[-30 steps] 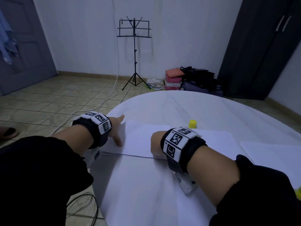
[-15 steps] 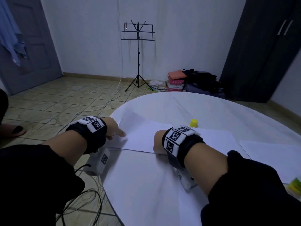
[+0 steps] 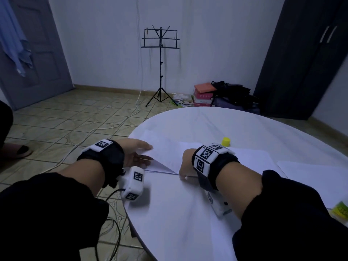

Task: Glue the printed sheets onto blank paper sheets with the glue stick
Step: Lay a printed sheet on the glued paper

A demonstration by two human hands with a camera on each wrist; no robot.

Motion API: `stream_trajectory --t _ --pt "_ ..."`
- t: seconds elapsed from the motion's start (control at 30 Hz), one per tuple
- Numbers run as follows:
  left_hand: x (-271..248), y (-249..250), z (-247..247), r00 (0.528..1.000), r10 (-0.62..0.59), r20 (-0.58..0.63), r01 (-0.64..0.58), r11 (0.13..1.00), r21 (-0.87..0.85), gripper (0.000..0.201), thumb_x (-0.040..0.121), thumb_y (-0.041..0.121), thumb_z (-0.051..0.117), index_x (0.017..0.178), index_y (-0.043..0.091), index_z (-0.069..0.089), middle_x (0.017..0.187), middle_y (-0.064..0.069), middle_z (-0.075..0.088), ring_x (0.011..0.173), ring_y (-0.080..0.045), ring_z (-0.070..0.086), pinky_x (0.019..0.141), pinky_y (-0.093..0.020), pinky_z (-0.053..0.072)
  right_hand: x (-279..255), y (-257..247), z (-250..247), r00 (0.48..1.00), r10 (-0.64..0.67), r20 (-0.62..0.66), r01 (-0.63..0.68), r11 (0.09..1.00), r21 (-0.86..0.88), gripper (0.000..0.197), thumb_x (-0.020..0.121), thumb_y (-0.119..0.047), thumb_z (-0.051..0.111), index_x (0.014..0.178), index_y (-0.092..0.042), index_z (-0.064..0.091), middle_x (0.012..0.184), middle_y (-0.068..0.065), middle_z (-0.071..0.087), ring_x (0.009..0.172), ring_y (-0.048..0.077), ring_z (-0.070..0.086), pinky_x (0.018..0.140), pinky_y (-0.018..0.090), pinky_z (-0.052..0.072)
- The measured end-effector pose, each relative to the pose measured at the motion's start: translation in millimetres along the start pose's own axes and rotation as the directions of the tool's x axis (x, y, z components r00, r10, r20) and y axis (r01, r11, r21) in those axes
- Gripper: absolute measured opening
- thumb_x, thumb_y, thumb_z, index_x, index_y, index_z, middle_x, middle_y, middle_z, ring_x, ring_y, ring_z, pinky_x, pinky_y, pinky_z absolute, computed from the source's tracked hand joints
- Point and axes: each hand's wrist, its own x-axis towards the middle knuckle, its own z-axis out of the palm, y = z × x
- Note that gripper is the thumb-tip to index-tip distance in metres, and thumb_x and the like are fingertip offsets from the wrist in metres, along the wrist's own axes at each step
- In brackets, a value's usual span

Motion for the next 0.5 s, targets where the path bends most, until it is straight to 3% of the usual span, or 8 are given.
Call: stream_trajectory --t 0.07,0.13,0.2,0.27,0.3,0.4,0.5 --pt "-0.6 -1.7 4.7 1.000 0.001 0.011 0.000 0.998 -0.070 0.016 0.088 0.011 0.059 0.101 0.008 0.050 0.061 -0.017 0.066 0.056 -0.027 0.065 0.059 -0.032 0.053 -0.4 0.5 0.2 1.000 0.008 -0.015 -0.009 0.999 -0.043 0.032 0.081 -0.045 0.065 0.090 -0.015 0.063 0.087 0.002 0.055 0.083 0.022 0.050 0.075 0.029 0.038" --pt "-0.4 -3.5 6.9 1.000 0.012 -0.006 -0.013 0.994 -0.108 0.010 0.088 0.011 0.056 0.096 0.009 0.051 0.060 -0.017 0.066 0.056 -0.026 0.064 0.060 -0.031 0.050 2.4 -2.6 3.2 0.999 0.023 -0.035 -0.027 0.993 -0.115 0.046 0.081 -0.058 0.058 0.076 -0.012 0.053 0.087 0.004 0.056 0.083 0.025 0.052 0.076 0.031 0.037" --pt "-1.0 -4.6 6.9 1.000 0.011 -0.011 -0.012 0.990 -0.139 0.007 0.087 0.010 0.055 0.093 0.009 0.052 0.062 -0.019 0.067 0.054 -0.026 0.065 0.060 -0.031 0.049 8.8 -7.1 8.3 0.994 0.021 -0.110 -0.038 0.987 -0.157 0.055 0.082 -0.062 0.053 0.091 -0.008 0.056 0.099 0.010 0.059 0.091 0.029 0.055 0.085 0.034 0.039" --pt "-3.1 -4.6 5.9 1.000 0.004 0.000 -0.004 0.987 -0.161 0.011 0.086 0.008 0.054 0.097 0.008 0.051 0.067 -0.021 0.068 0.052 -0.026 0.065 0.054 -0.028 0.051 17.4 -9.4 12.9 0.983 0.062 -0.174 -0.087 0.986 -0.140 0.068 0.079 -0.061 0.053 0.118 -0.006 0.050 0.117 0.018 0.055 0.106 0.039 0.053 0.094 0.048 0.041" --pt "-3.0 -4.7 5.0 1.000 0.002 0.002 -0.002 0.984 -0.177 0.015 0.086 0.007 0.053 0.100 0.008 0.049 0.069 -0.022 0.068 0.051 -0.027 0.066 0.050 -0.027 0.052 22.0 -12.6 15.3 0.982 0.059 -0.178 -0.085 0.986 -0.141 0.066 0.079 -0.055 0.055 0.123 -0.007 0.046 0.122 0.018 0.051 0.110 0.042 0.051 0.094 0.052 0.041" --pt "-3.5 -4.8 4.3 1.000 -0.005 0.007 0.006 0.979 -0.202 0.021 0.085 0.006 0.051 0.107 0.008 0.047 0.072 -0.023 0.069 0.051 -0.026 0.066 0.046 -0.025 0.053 25.8 -17.6 15.6 0.974 0.098 -0.206 -0.130 0.981 -0.147 0.054 0.079 -0.035 0.063 0.123 -0.011 0.042 0.125 0.015 0.044 0.112 0.039 0.048 0.095 0.051 0.040" --pt "-3.8 -7.3 5.1 1.000 -0.001 0.012 0.004 0.978 -0.211 0.027 0.084 0.006 0.051 0.111 0.005 0.050 0.071 -0.021 0.070 0.051 -0.025 0.066 0.047 -0.024 0.053 20.7 -5.6 9.7 0.945 0.076 -0.318 -0.104 0.992 -0.072 0.032 0.088 -0.020 0.048 0.119 -0.012 0.045 0.125 0.011 0.042 0.116 0.030 0.043 0.098 0.044 0.033"
